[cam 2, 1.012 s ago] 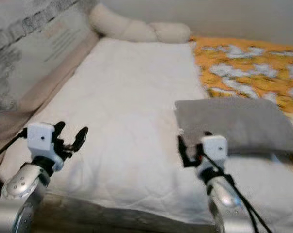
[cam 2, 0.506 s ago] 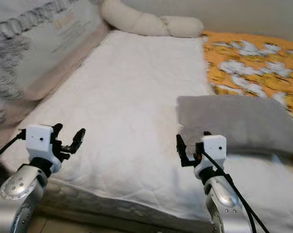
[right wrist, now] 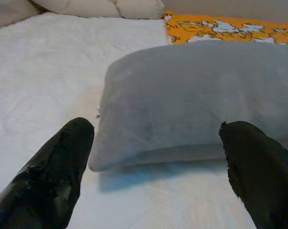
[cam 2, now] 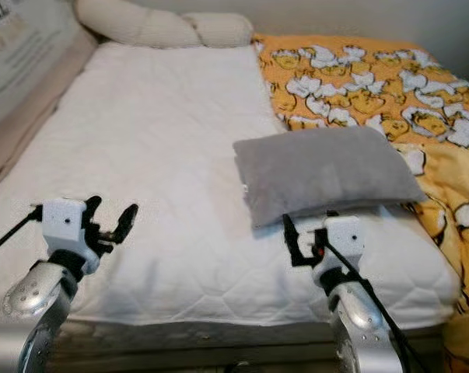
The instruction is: Clean up the room
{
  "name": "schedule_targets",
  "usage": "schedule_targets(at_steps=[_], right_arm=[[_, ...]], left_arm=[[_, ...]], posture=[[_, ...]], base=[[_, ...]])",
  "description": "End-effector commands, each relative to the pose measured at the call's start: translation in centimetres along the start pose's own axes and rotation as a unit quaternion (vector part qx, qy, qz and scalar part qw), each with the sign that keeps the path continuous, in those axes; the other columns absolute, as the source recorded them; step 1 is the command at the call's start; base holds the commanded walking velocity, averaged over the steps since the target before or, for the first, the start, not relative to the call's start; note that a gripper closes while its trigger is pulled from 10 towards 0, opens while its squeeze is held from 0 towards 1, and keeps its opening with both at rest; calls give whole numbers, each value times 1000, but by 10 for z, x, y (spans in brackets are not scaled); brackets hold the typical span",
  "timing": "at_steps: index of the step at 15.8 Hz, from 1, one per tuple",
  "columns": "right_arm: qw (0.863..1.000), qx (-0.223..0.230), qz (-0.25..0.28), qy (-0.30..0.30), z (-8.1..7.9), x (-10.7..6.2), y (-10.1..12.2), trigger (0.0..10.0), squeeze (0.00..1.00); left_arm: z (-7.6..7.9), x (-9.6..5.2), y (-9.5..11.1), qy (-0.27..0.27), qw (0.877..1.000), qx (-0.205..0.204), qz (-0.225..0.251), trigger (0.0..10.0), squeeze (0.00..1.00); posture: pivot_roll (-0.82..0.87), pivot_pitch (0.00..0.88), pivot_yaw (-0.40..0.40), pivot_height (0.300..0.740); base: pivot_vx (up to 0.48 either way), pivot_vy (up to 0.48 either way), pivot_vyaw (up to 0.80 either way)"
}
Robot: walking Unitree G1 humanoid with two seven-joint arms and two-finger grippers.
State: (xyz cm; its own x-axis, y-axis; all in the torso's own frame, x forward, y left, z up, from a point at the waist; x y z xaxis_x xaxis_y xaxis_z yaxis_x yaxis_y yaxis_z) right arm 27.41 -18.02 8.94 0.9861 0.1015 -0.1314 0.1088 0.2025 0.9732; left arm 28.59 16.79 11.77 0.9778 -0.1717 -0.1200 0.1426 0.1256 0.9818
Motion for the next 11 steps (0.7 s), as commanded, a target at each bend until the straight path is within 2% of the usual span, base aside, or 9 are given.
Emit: schedule_targets(at_steps=[1,3,5,9,11], right_arm=[[1000,3,3,2,0,2,3,10000,0],[1000,6,3,5,-2,3,3,10000,0],[1000,7,4,3,-2,3,3,10000,0],[1000,5,6,3,-1,3,4,10000,0],[1000,3,4,5,-2,3,3,10000,0]], left_arm=[[-1,0,2,0,1000,3,3,10000,0],[-2,0,2,0,1000,1,4,10000,0],[-2,0,3,-1,1000,1,4,10000,0],[-2,0,4,-2,1000,0,6,10000,0],[-2,0,4,-2,1000,-3,8,10000,0]], posture=[[61,0,-20,740],[61,0,-19,740],[62,0,-21,740],[65,0,-21,740],[66,0,-20,740]], base=[[0,0,0],[246,0,-219],[249,0,-784],[250,0,0],[0,0,0]])
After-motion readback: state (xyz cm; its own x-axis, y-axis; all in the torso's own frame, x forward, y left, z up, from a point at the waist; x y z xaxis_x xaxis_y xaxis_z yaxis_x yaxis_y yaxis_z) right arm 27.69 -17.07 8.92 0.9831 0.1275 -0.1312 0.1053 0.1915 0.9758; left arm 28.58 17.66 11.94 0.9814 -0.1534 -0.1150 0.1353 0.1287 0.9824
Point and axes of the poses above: a point about 5 cm out from each wrist's last joint towards the gripper, its own x axis pointing out of the wrist towards the gripper, its own y axis along the axis of the wrist's last joint, z = x × y, the point moved 5 cm from there along x, pointing out of the wrist towards the gripper, and after that the axes turned 11 degrees about -x, right-handed, at the moved point
